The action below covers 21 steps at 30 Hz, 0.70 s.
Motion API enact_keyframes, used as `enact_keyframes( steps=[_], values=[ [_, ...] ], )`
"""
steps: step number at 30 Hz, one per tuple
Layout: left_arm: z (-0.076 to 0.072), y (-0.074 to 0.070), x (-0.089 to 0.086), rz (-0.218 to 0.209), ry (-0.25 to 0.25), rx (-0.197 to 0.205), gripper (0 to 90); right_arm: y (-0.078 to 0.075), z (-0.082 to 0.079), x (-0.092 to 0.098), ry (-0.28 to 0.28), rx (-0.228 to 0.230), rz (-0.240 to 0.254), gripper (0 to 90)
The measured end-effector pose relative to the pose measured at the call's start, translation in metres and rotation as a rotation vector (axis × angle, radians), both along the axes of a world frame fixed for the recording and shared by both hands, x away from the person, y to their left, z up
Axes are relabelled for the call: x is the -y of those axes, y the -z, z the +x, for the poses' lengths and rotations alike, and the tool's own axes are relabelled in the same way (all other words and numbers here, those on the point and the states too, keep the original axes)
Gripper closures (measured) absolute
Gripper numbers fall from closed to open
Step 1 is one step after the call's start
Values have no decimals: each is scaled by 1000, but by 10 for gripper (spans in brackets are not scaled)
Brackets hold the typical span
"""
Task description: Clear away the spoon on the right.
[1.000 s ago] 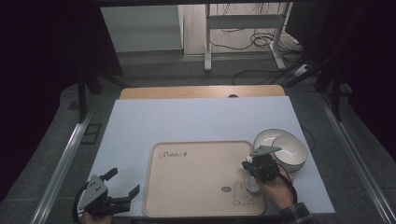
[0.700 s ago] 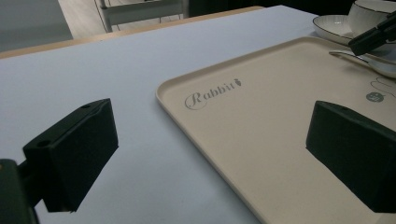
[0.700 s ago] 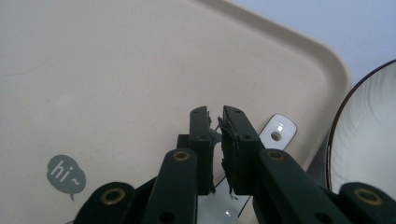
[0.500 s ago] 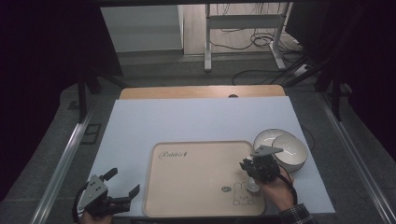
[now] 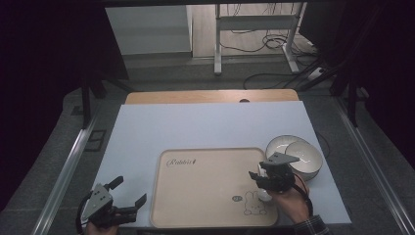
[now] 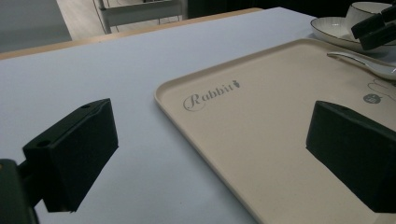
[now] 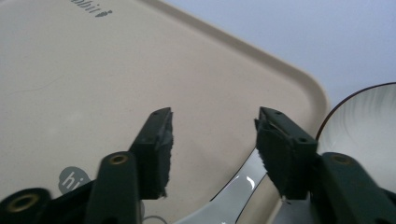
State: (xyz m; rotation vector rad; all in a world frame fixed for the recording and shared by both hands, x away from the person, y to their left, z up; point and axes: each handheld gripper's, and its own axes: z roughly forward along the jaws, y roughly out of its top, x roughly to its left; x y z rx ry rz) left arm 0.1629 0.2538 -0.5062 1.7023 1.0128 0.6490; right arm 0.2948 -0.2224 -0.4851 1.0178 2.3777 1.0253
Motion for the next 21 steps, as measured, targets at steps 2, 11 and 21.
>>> enact_keyframes(
  steps=[2,11,21],
  values=[
    [0,1,1,2,2,-6,21,-1,0,1,1,5,17,373],
    [0,1,0,-5,1,-4,20,-7,-4,2,0,48,49,180],
    [1,1,0,-4,0,-8,20,-16,-14,7,-17,106,76,47]
  ],
)
